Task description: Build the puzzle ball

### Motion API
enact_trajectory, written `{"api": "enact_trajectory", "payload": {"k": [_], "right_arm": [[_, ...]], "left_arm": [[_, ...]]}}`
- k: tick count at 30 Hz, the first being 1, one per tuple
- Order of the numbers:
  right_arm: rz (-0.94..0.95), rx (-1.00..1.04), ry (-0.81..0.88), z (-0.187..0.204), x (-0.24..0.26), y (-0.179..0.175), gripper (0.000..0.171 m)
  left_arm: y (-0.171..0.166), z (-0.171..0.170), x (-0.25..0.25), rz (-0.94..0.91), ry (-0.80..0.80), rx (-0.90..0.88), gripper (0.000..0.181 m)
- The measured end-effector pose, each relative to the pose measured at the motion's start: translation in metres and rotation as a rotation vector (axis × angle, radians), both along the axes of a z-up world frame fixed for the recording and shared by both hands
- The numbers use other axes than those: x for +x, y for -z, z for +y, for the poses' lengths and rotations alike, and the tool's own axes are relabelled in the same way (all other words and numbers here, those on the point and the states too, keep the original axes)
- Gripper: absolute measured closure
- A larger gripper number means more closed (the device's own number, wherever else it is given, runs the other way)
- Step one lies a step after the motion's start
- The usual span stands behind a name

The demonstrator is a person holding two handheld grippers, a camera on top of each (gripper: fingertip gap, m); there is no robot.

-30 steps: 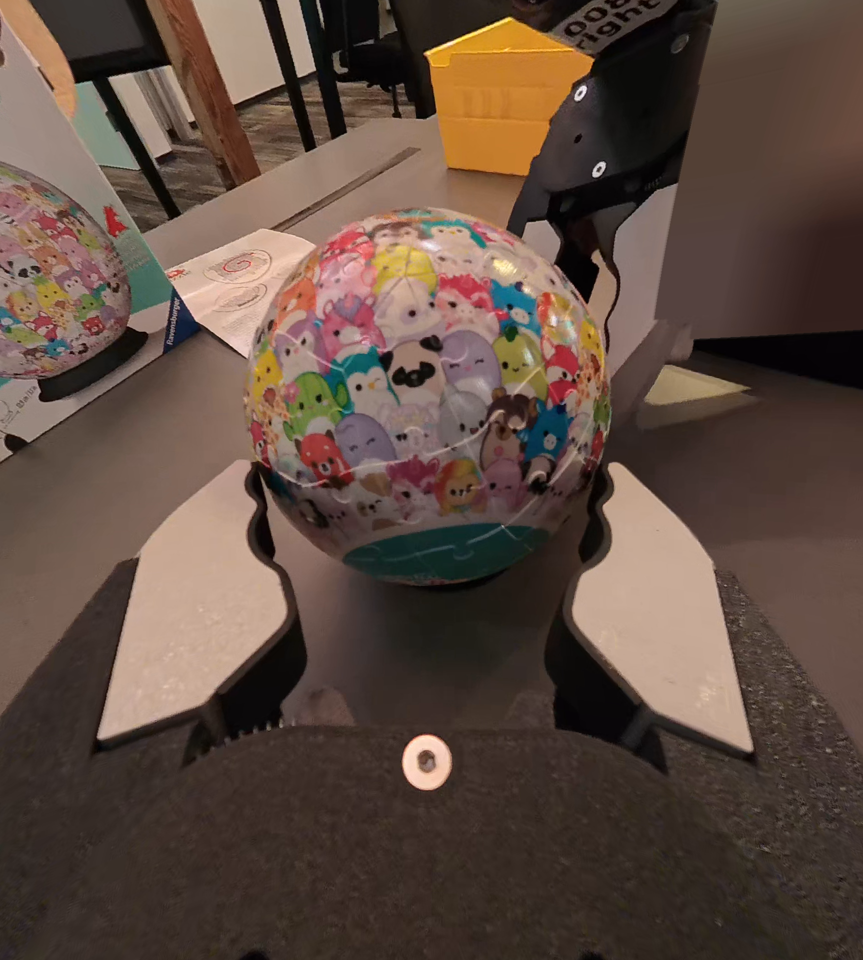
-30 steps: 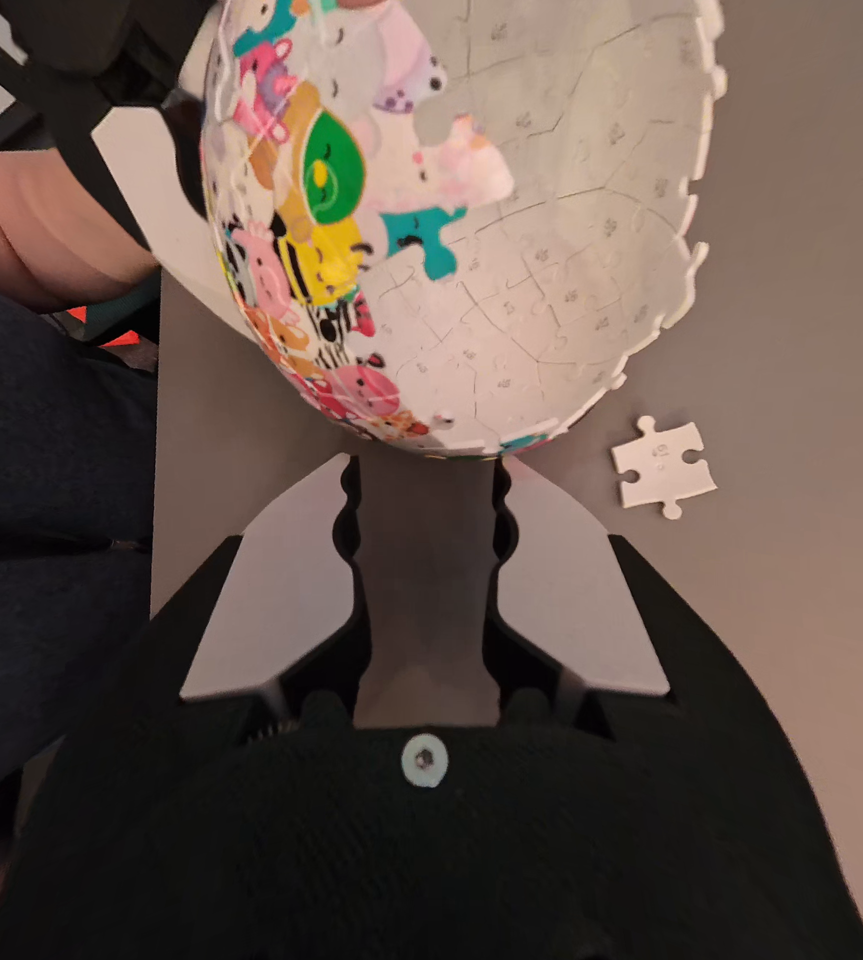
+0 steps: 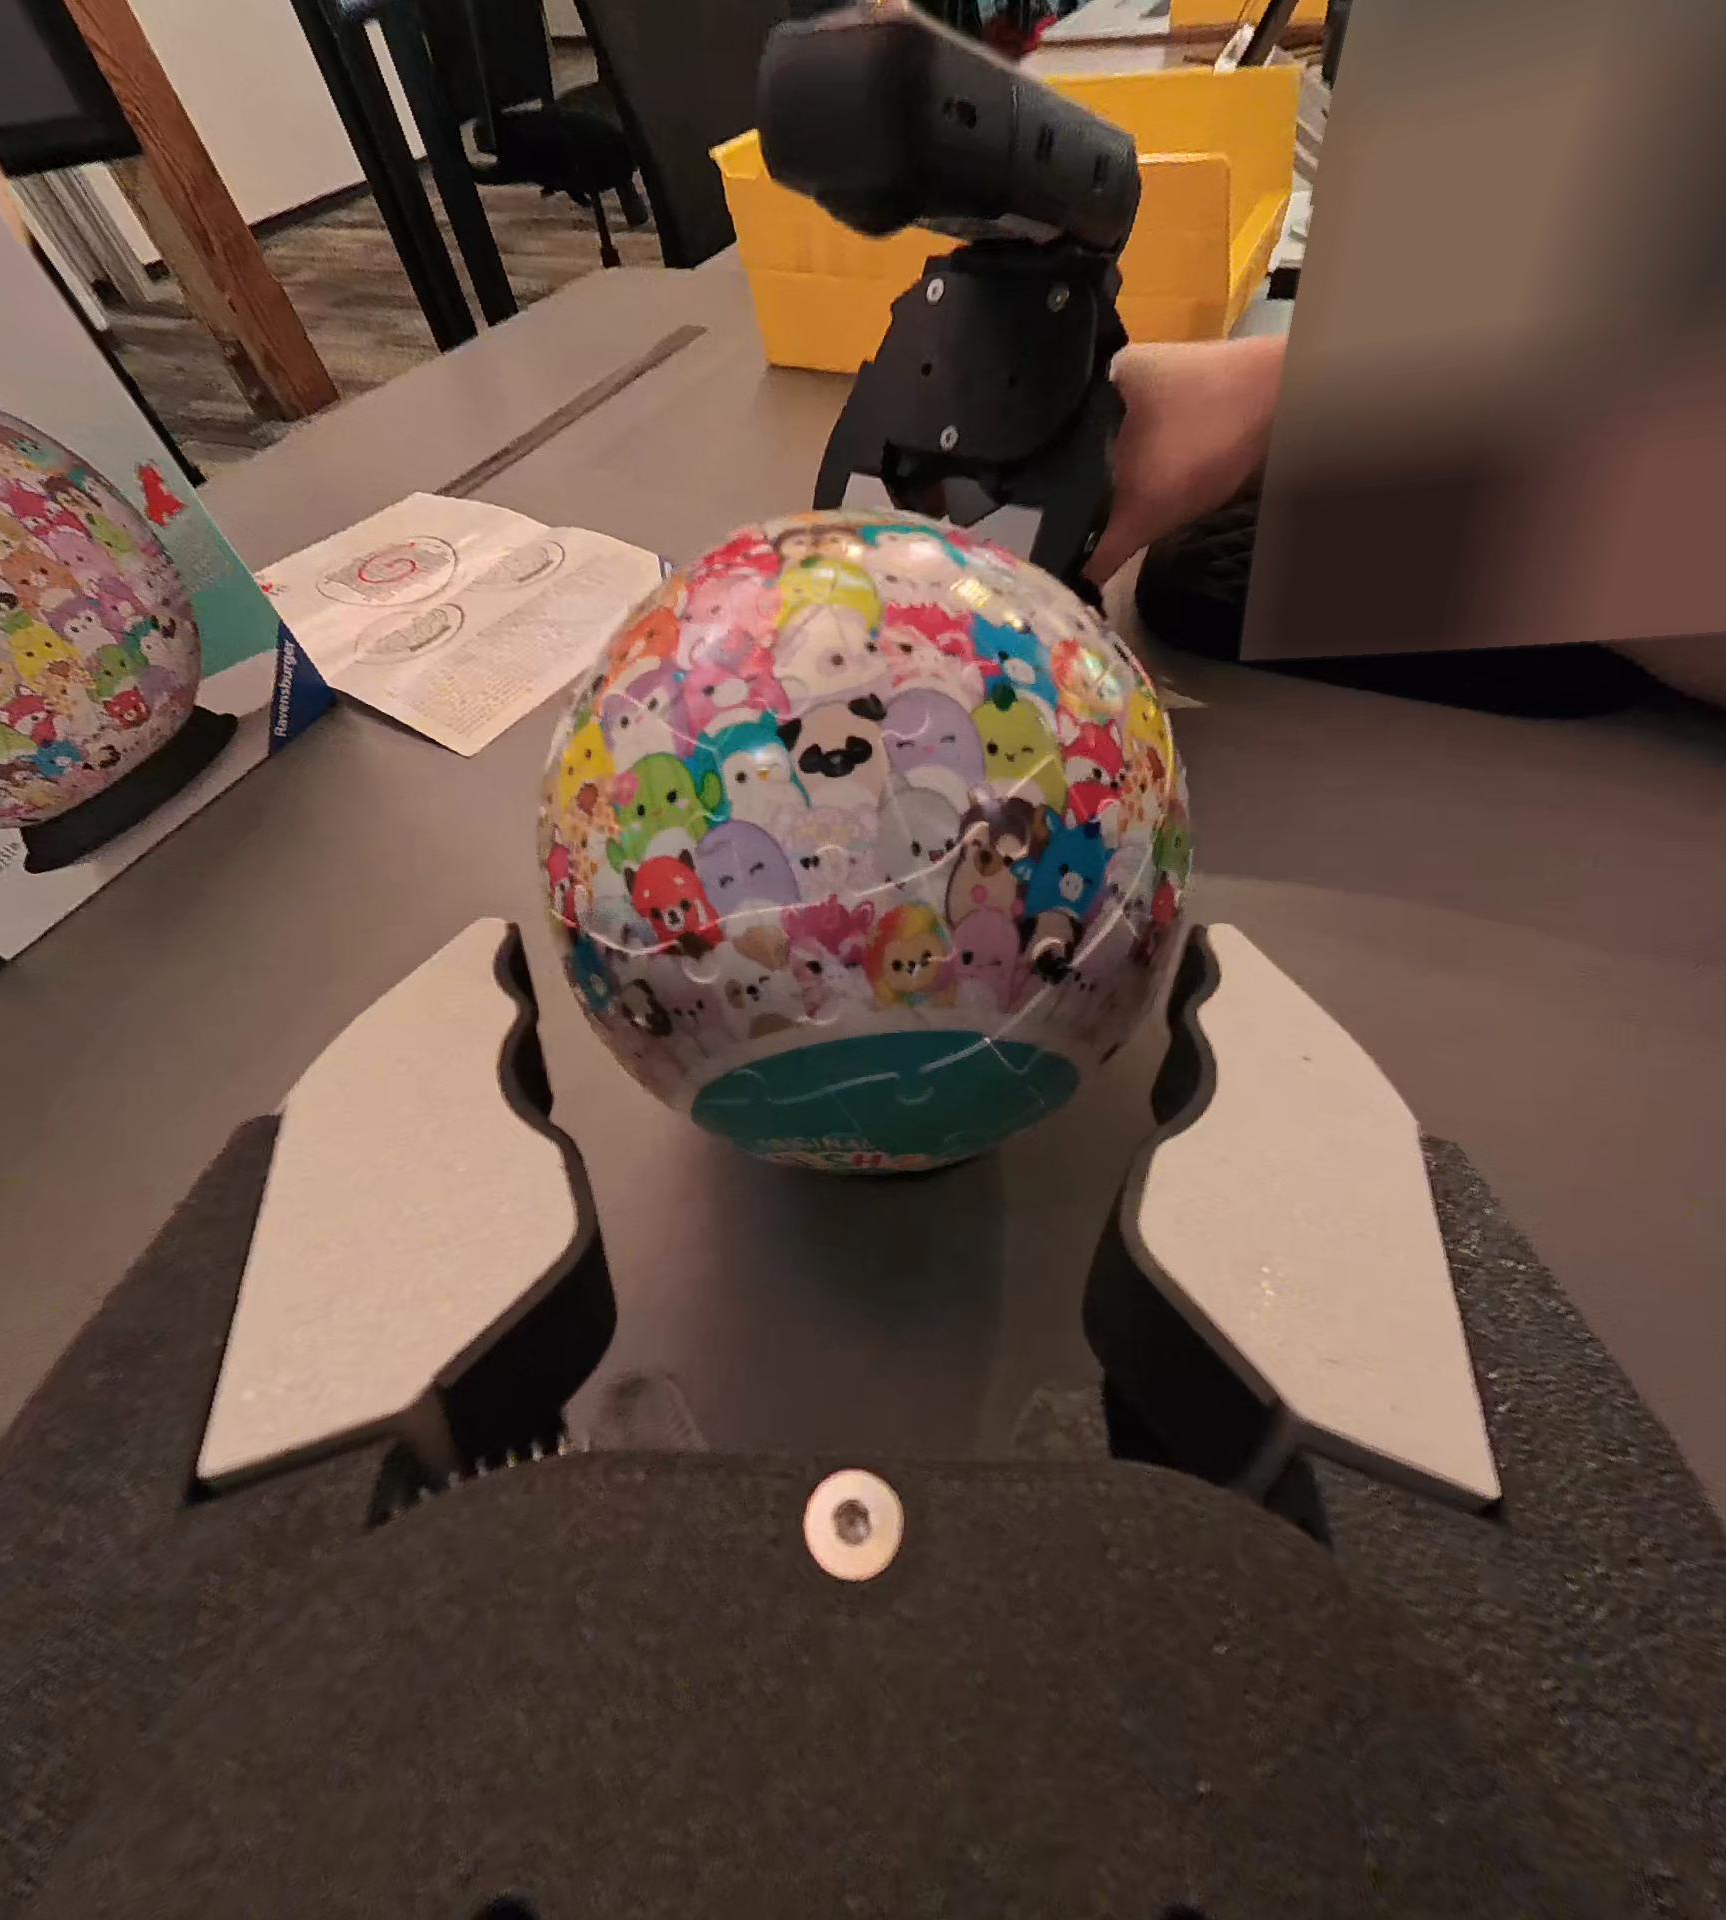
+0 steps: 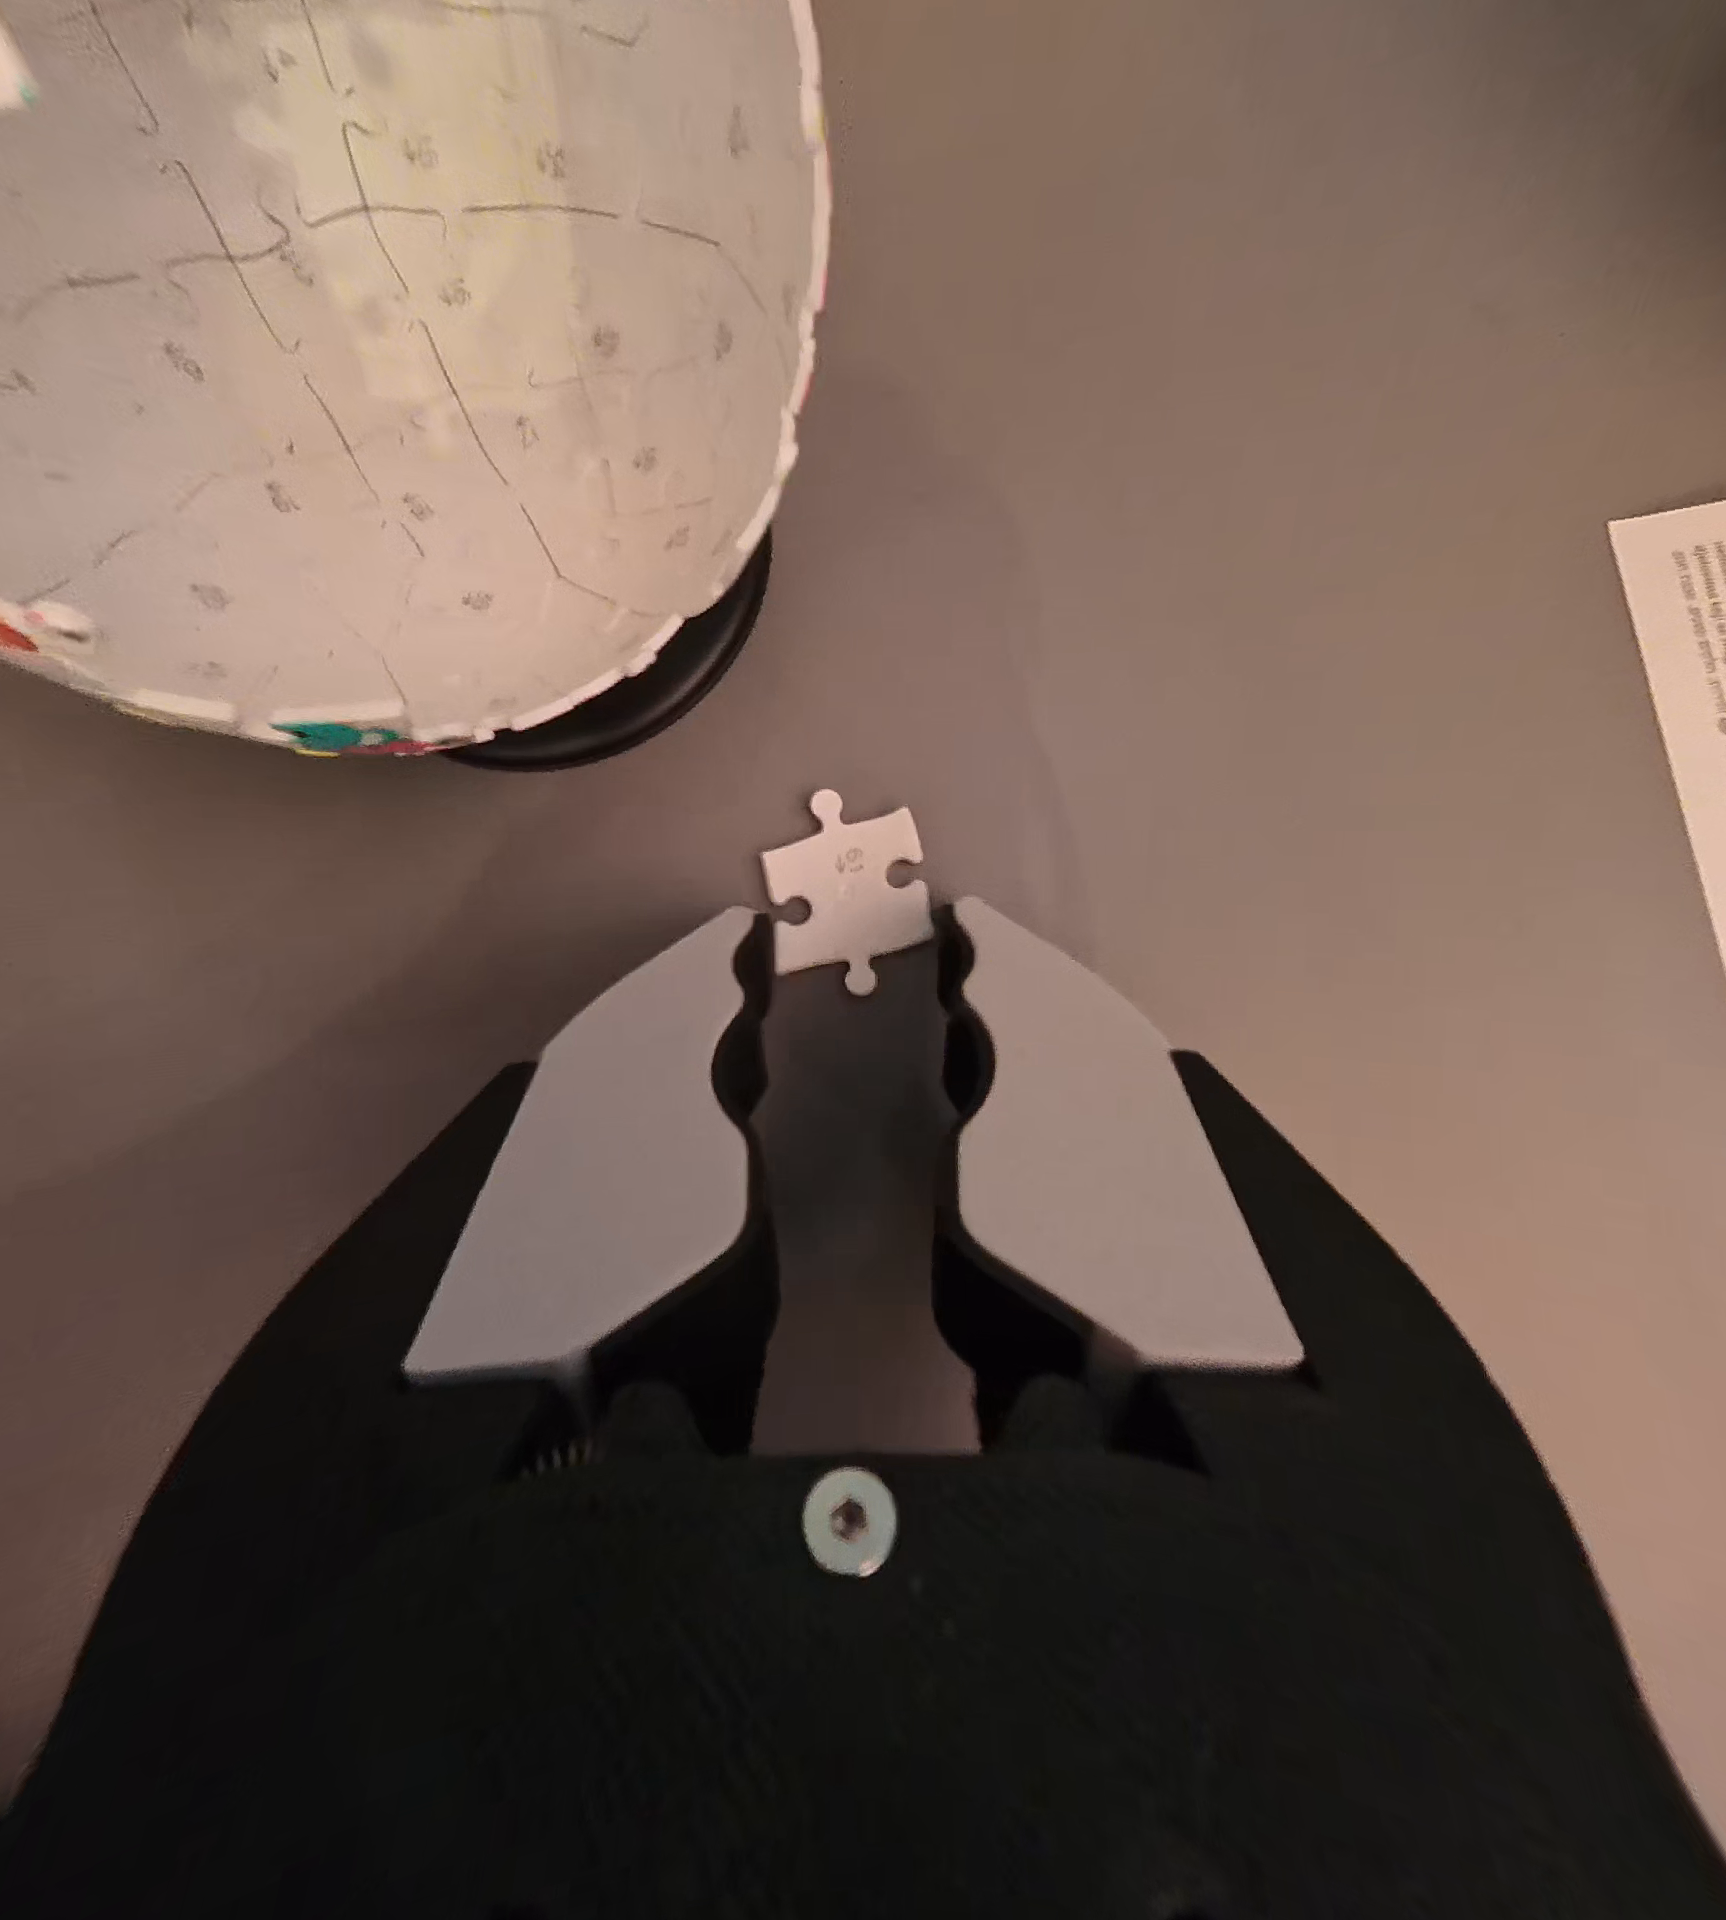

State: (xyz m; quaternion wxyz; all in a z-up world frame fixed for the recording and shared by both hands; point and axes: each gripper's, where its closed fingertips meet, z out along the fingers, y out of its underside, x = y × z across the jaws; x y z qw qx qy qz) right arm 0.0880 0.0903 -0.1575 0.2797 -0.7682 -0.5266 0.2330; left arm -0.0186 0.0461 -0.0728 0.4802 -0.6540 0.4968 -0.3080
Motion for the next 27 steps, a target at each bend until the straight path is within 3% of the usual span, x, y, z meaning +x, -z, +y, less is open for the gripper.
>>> {"api": "enact_trajectory", "payload": {"k": [8, 10, 12, 16, 20, 27], "right_arm": [[-0.066, 0.108, 0.025, -0.005, 0.010, -0.002, 0.141], [-0.051, 0.153, 0.058, -0.012, 0.014, -0.013, 0.141], [-0.019, 0.251, 0.100, -0.021, 0.018, -0.033, 0.141], [0.159, 0.483, 0.163, -0.081, 0.002, -0.092, 0.141], [0.180, 0.713, 0.150, -0.157, -0.037, -0.131, 0.141], [0.124, 0.925, 0.093, -0.220, -0.094, -0.138, 0.141]], "left_arm": [[-0.022, -0.013, -0.026, -0.106, -0.117, -0.019, 0.065], [-0.029, -0.024, -0.037, -0.194, -0.167, -0.033, 0.072], [-0.032, -0.040, -0.046, -0.266, -0.214, -0.075, 0.091], [-0.027, -0.089, -0.045, -0.236, -0.234, -0.117, 0.117], [-0.040, -0.144, -0.017, -0.320, -0.149, -0.251, 0.142], [-0.059, -0.199, 0.002, -0.542, 0.033, -0.432, 0.156]]}}
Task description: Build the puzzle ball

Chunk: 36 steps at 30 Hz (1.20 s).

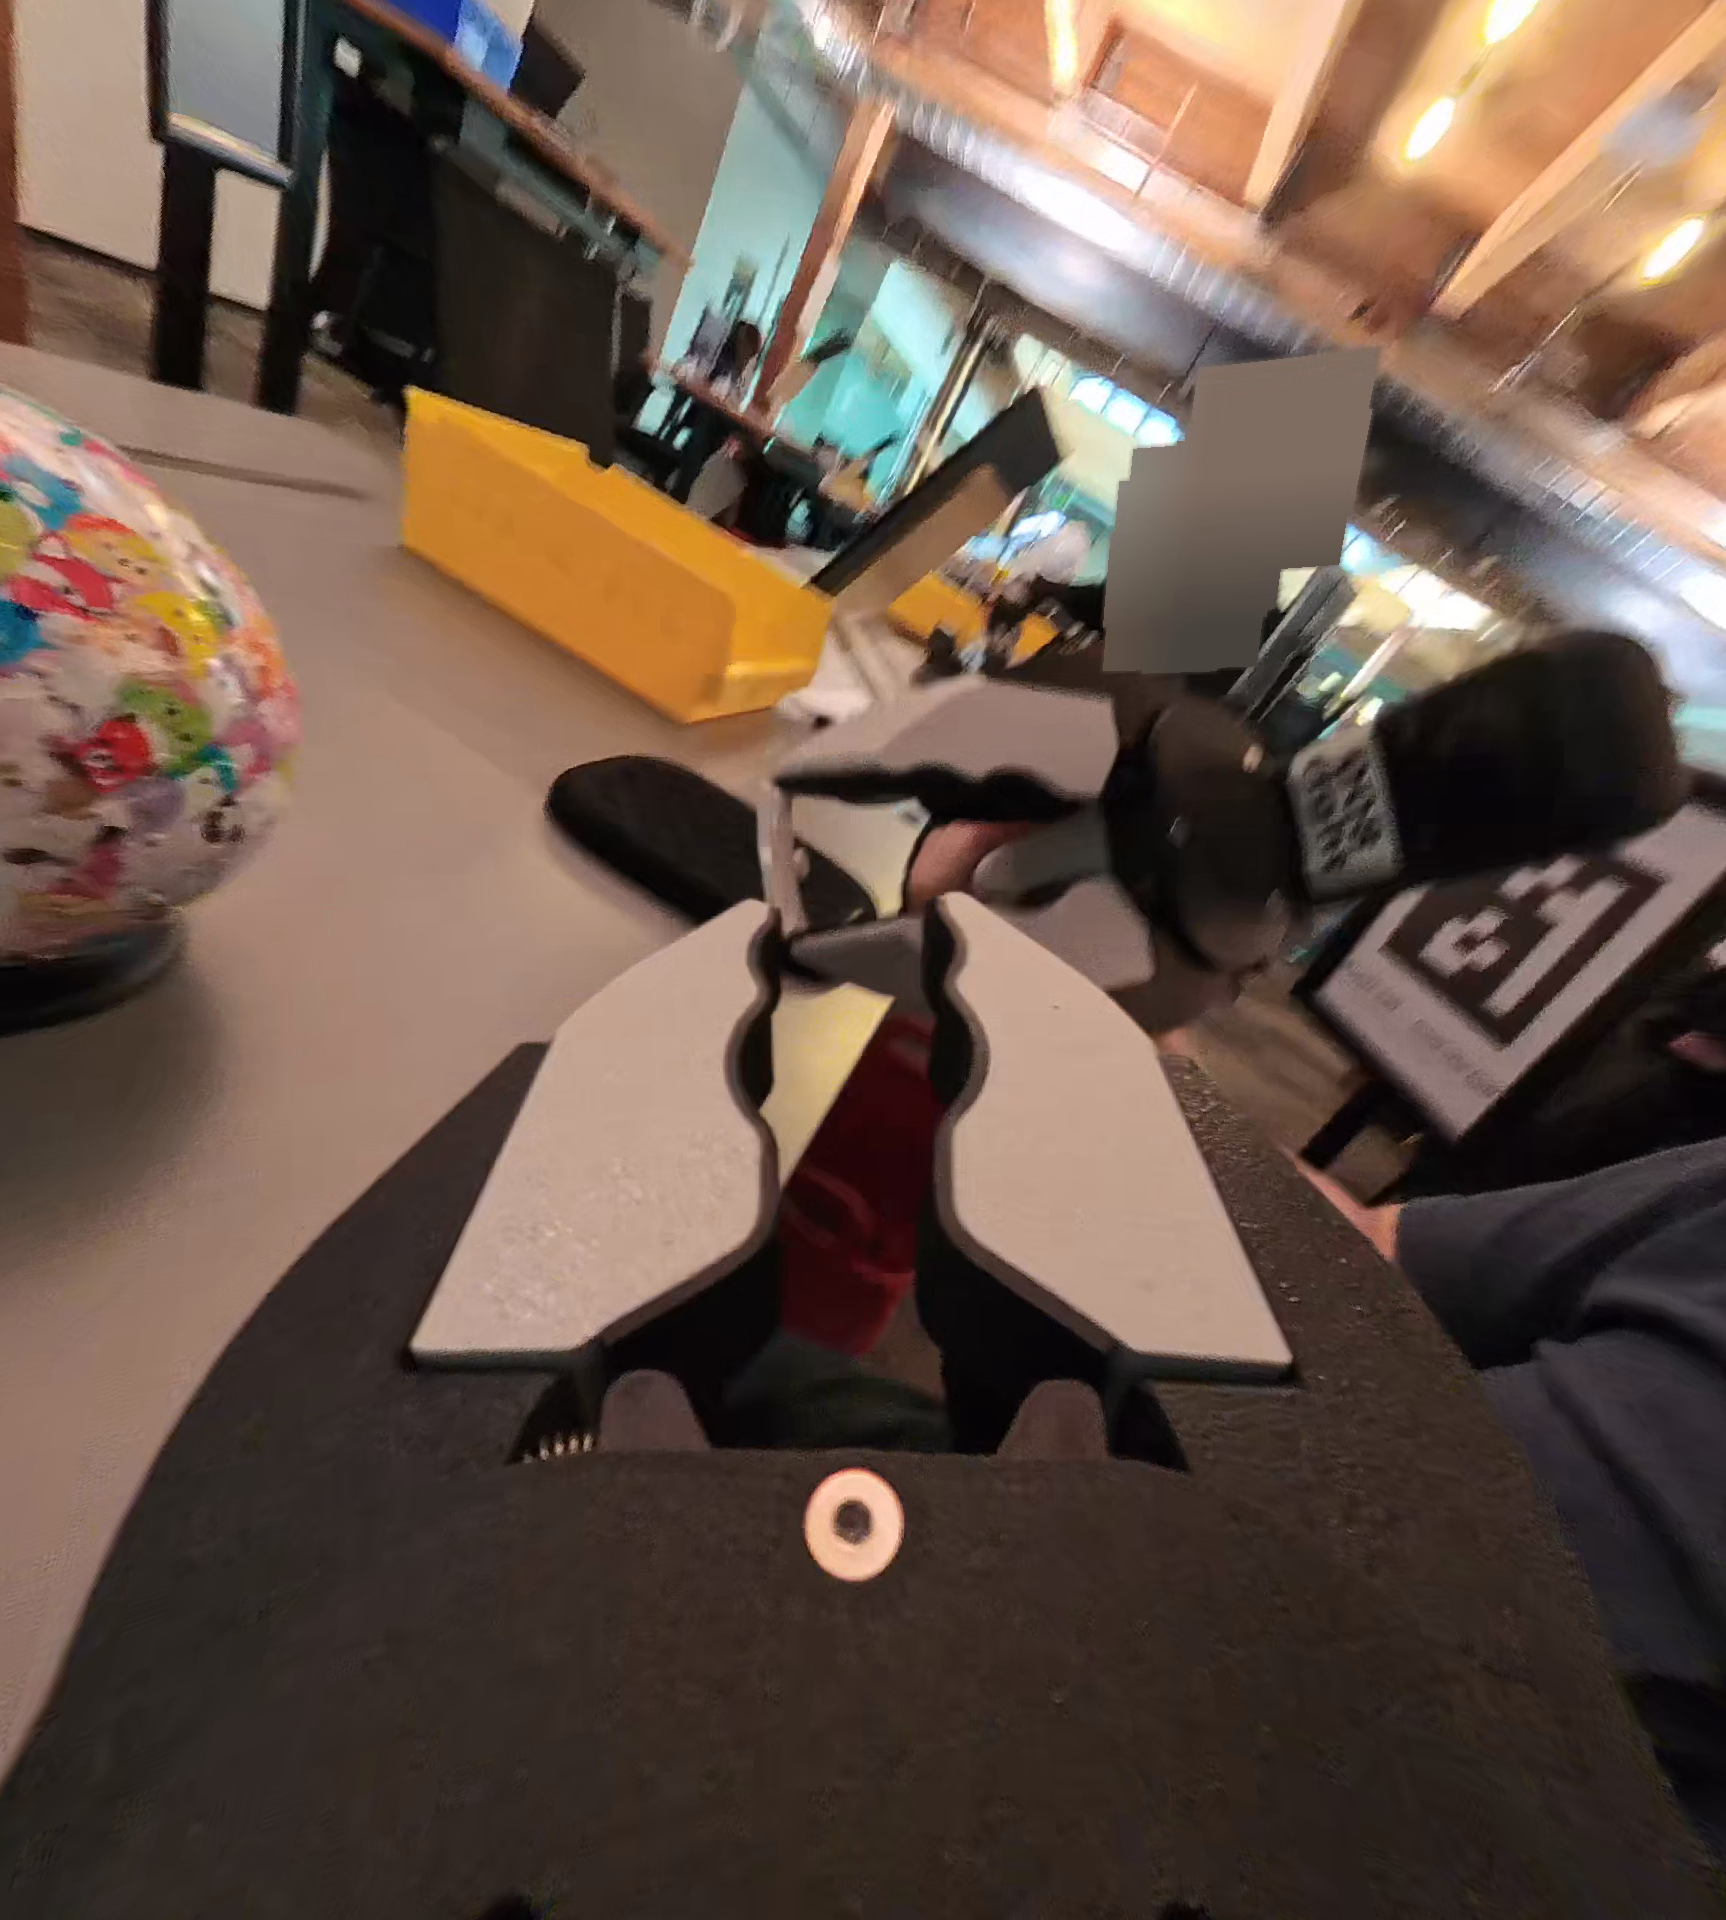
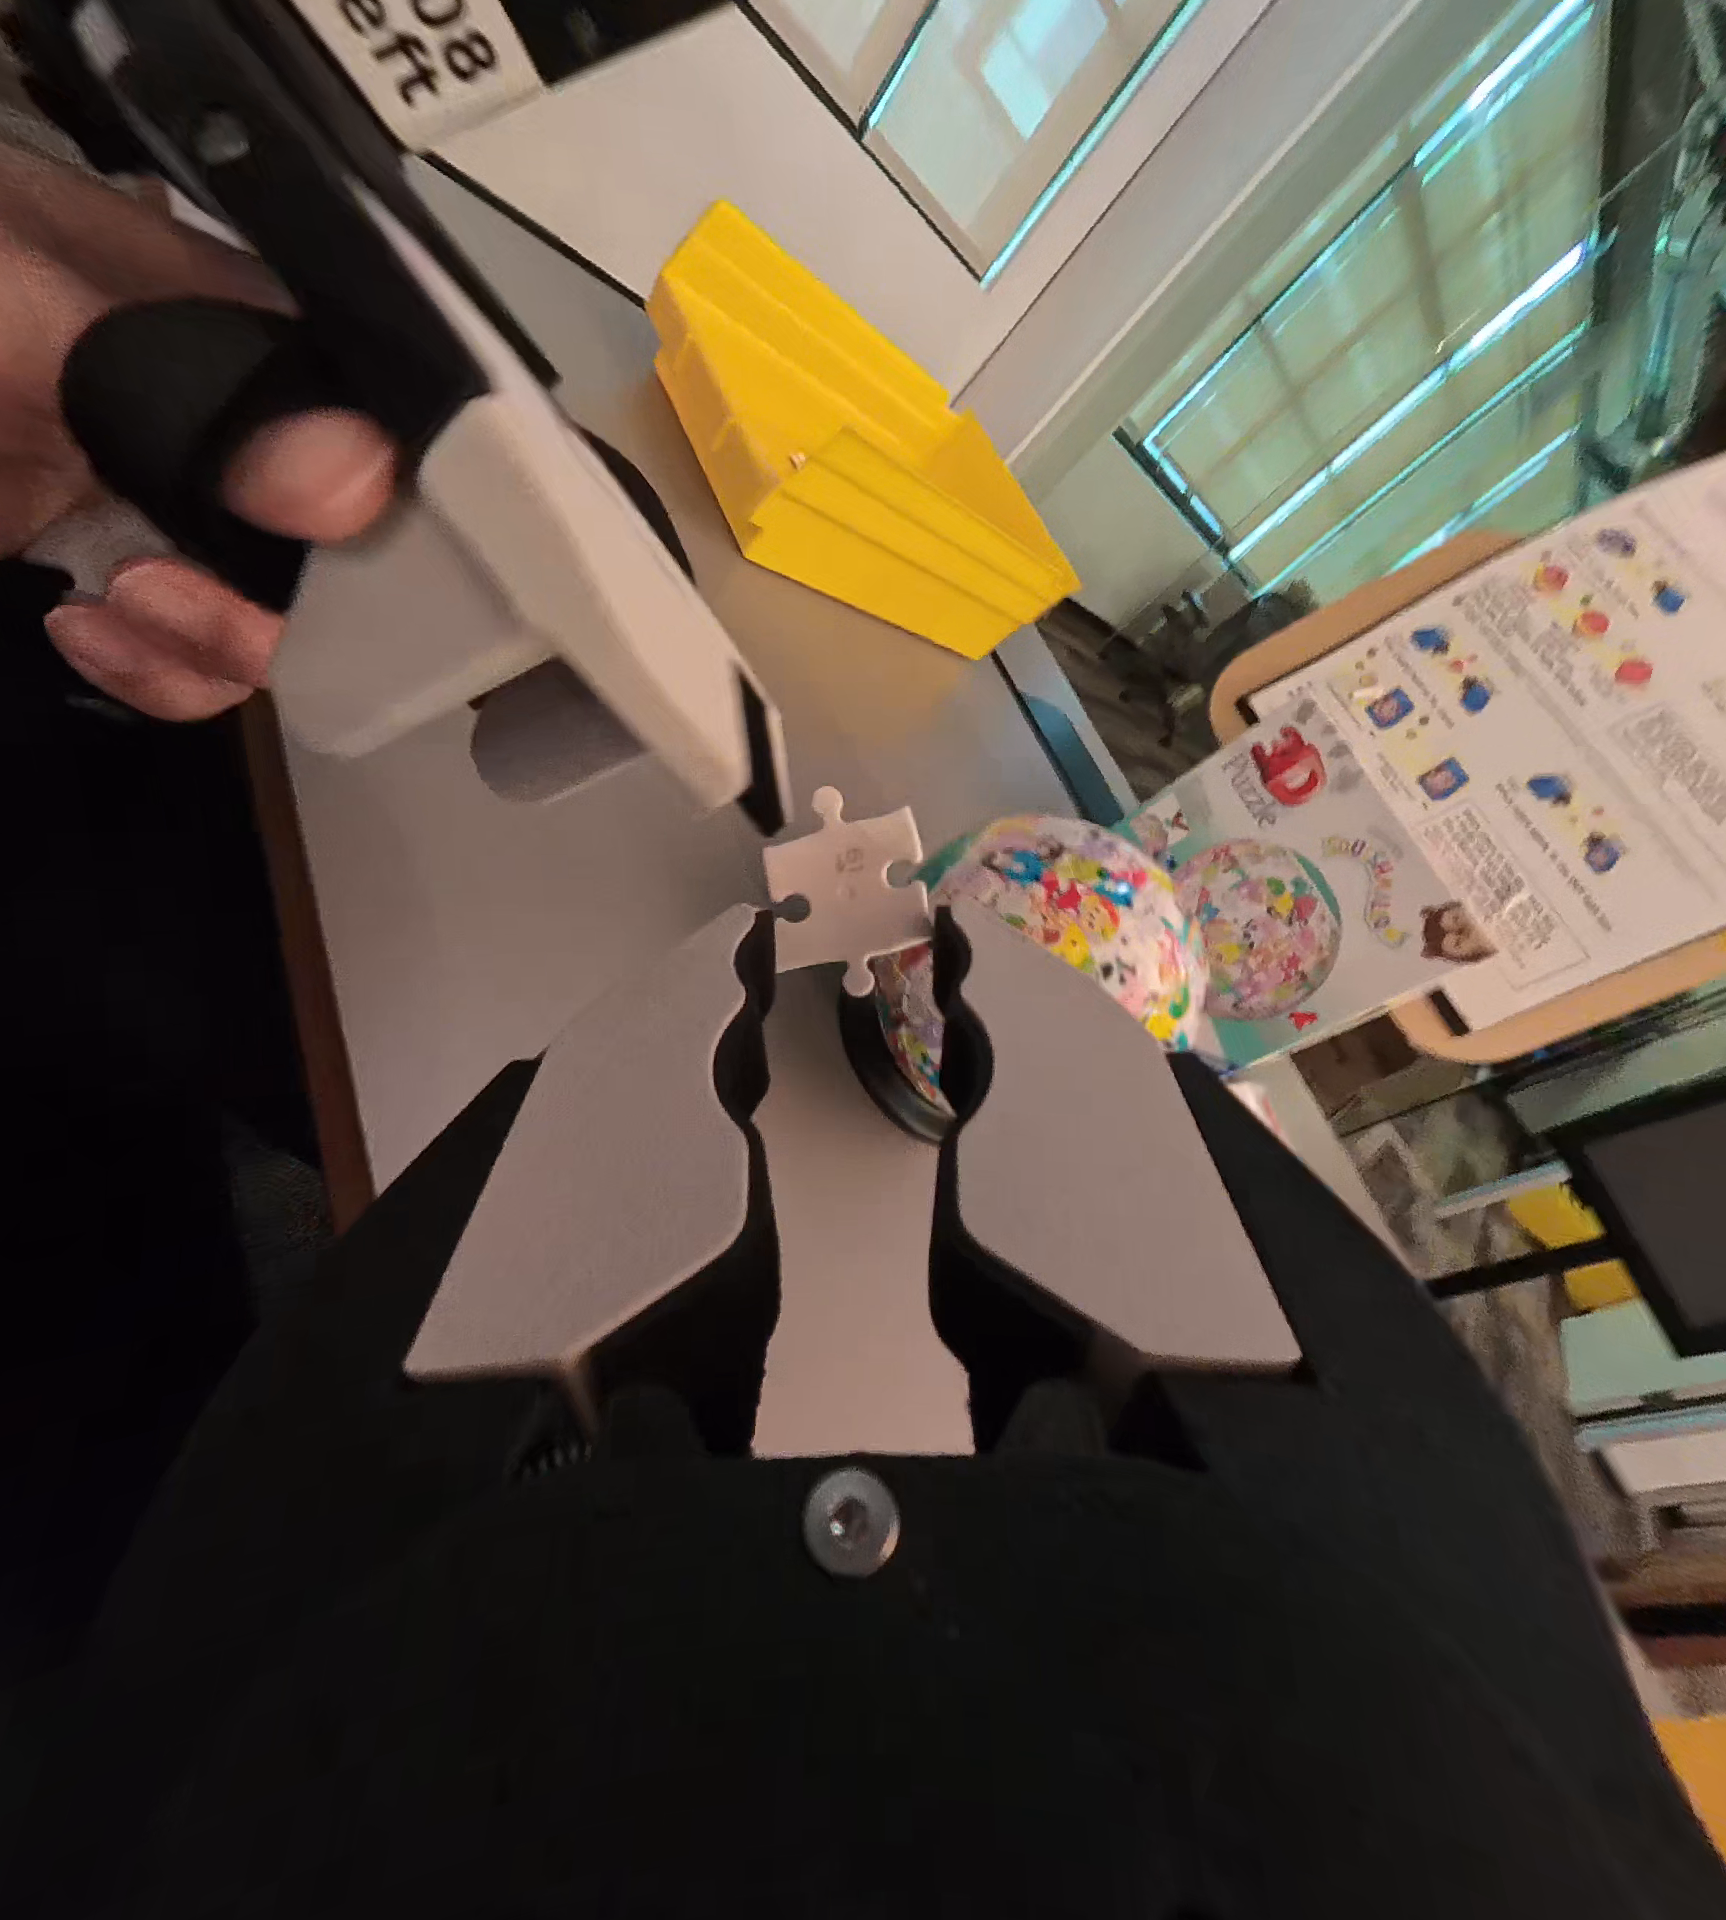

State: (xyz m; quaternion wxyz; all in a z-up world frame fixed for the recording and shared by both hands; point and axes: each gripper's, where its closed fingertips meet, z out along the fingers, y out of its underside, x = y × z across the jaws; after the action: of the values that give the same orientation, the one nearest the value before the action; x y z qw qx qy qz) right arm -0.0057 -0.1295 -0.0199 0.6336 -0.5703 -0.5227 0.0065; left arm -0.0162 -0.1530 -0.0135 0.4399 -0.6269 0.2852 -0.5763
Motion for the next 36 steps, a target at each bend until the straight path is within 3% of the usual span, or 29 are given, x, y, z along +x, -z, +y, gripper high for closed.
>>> {"api": "enact_trajectory", "payload": {"k": [4, 6, 9, 11, 13, 15, 19, 21, 23, 25, 27, 31, 36], "right_arm": [[-0.011, 0.090, -0.045, -0.025, -0.018, -0.010, 0.142], [-0.031, 0.132, -0.079, -0.034, -0.024, -0.014, 0.170], [-0.025, 0.194, -0.108, -0.033, -0.033, -0.019, 0.170], [-0.103, 0.125, 0.011, 0.009, -0.023, 0.010, 0.170], [-0.113, -0.054, 0.117, 0.050, -0.002, 0.046, 0.170], [-0.017, -0.130, 0.096, 0.059, 0.010, 0.053, 0.170], [0.094, -0.191, 0.153, 0.058, 0.060, 0.033, 0.170], [0.101, -0.366, 0.125, 0.049, 0.083, 0.040, 0.162], [0.118, -0.561, 0.006, 0.035, 0.081, 0.059, 0.140], [-0.016, -0.613, -0.139, 0.023, 0.074, 0.087, 0.139], [-0.175, -0.647, -0.067, 0.041, 0.089, 0.110, 0.137], [-0.181, -0.974, -0.195, 0.032, 0.078, 0.130, 0.136], [-0.243, -0.880, -0.085, 0.043, 0.086, 0.136, 0.137]], "left_arm": [[-0.001, -0.012, -0.012, -0.010, -0.018, -0.011, 0.163], [-0.001, -0.017, -0.017, 0.006, -0.003, -0.004, 0.162], [0.008, -0.002, -0.021, 0.043, -0.061, 0.001, 0.164], [0.042, 0.040, -0.031, 0.205, -0.238, 0.009, 0.181], [0.069, 0.061, -0.033, 0.304, -0.256, -0.058, 0.180], [0.073, 0.058, -0.027, 0.279, -0.195, -0.092, 0.177], [0.084, 0.043, -0.032, 0.355, -0.201, -0.016, 0.173], [0.090, 0.036, -0.033, 0.391, -0.188, 0.010, 0.172], [0.089, 0.032, -0.030, 0.367, -0.191, 0.036, 0.173], [0.090, 0.029, -0.025, 0.370, -0.174, 0.065, 0.173], [0.090, 0.030, -0.024, 0.422, -0.175, 0.103, 0.173], [0.067, 0.034, -0.021, 0.497, -0.222, 0.165, 0.171], [0.022, 0.031, 0.002, 0.450, -0.229, 0.271, 0.171]]}}
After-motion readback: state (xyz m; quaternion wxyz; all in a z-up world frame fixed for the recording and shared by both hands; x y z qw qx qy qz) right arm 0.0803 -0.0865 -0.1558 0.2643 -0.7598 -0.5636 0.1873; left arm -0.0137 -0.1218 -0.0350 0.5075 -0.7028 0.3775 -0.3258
